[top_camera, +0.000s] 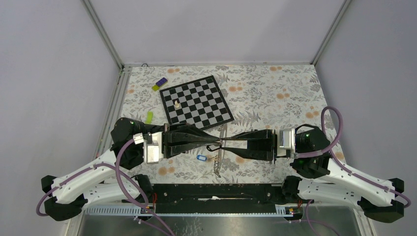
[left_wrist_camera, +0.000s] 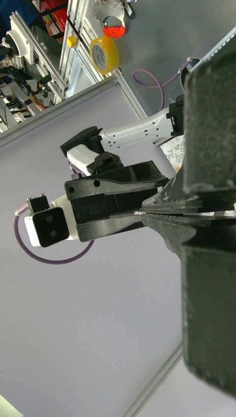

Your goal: Remove the keys from the keyring

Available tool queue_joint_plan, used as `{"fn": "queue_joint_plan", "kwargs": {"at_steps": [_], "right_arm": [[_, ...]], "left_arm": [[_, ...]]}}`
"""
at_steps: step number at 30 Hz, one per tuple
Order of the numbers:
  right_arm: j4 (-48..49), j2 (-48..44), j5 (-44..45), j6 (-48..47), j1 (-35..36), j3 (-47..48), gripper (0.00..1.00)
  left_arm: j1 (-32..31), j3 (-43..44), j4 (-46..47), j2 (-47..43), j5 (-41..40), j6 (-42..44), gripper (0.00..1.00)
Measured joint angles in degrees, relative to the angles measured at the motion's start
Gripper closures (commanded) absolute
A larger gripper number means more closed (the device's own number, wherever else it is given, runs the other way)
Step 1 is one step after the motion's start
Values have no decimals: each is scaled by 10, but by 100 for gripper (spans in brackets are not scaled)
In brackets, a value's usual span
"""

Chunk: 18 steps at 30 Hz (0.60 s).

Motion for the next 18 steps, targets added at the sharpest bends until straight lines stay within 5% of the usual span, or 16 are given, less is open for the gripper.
{"fn": "queue_joint_plan", "kwargs": {"at_steps": [18], "right_arm": [[30, 11, -9, 19, 0, -5, 78]], "left_arm": [[0, 0, 9, 0, 0, -1, 100]]}}
